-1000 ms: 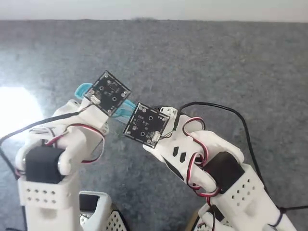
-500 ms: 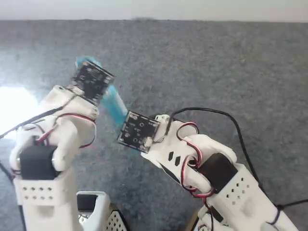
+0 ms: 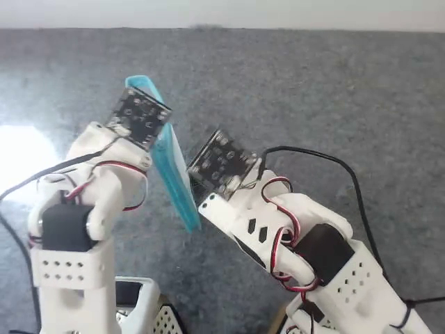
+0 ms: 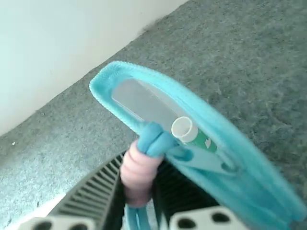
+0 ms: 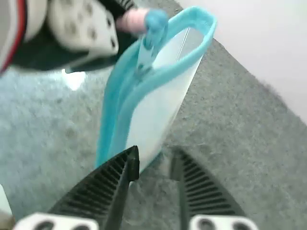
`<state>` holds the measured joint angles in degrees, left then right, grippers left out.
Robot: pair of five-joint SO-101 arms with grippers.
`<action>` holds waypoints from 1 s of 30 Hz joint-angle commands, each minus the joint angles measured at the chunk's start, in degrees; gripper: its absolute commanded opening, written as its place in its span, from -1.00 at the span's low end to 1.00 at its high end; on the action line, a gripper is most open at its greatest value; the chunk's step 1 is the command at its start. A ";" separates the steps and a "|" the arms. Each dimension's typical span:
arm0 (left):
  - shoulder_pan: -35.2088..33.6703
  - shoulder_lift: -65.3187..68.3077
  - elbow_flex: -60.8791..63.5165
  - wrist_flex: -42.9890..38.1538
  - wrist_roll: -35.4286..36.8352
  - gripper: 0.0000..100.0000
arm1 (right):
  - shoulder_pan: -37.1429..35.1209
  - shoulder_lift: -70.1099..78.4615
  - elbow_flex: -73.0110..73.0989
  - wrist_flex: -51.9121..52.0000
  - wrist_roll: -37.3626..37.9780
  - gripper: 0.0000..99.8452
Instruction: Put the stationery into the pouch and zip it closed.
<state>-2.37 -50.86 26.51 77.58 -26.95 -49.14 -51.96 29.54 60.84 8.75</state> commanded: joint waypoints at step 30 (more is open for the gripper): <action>5.80 7.03 -5.05 -1.23 7.38 -0.98 | -2.15 5.23 -2.11 -13.85 -7.82 -0.46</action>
<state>3.08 -42.33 22.02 76.35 -20.62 -51.96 -47.56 31.56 48.26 2.24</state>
